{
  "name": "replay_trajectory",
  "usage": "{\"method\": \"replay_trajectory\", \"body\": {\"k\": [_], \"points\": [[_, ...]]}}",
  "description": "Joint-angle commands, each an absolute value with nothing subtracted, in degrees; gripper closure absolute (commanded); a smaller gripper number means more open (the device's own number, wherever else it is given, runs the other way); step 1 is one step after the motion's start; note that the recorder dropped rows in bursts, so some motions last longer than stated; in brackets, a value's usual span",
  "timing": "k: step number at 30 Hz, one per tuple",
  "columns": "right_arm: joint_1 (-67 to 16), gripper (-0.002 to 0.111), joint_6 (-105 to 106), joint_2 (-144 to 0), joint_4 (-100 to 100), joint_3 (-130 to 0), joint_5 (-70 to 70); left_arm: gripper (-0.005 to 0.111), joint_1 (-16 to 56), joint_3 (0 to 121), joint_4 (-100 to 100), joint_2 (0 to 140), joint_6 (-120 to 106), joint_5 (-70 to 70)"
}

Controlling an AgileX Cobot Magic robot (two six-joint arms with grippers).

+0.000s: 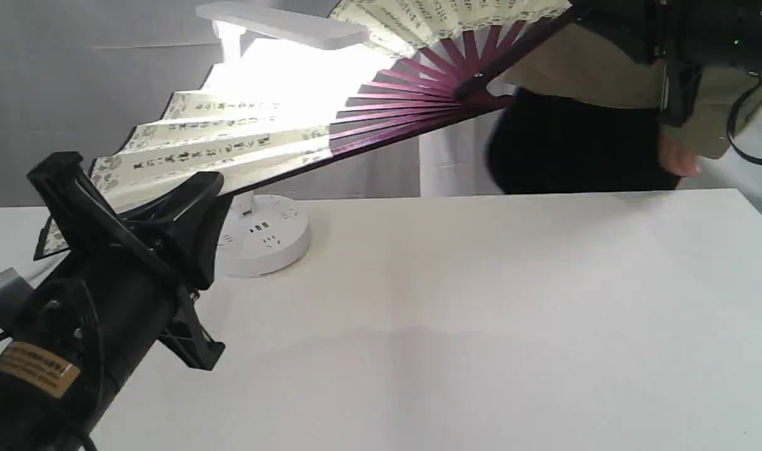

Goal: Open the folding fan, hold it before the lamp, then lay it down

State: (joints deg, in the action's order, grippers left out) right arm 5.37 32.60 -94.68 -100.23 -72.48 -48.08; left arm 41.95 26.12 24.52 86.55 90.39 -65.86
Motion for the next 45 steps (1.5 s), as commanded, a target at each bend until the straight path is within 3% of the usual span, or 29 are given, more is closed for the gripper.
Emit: {"method": "replay_trajectory", "body": {"k": [1, 17, 45], "points": [[6.18, 0.108, 34.15, -94.40, -99.95, -73.04, -44.58, 0.107, 41.20, 26.33, 28.35, 85.44, 92.70, -69.96], [6.18, 0.108, 34.03, -94.40, -99.27, -72.34, -43.94, 0.107, 41.20, 26.33, 27.01, 85.44, 92.51, -66.48], [7.56, 0.108, 37.68, -94.40, -98.86, -59.72, -41.15, 0.107, 41.20, 26.33, 24.05, 85.57, 81.79, -48.77]]}}
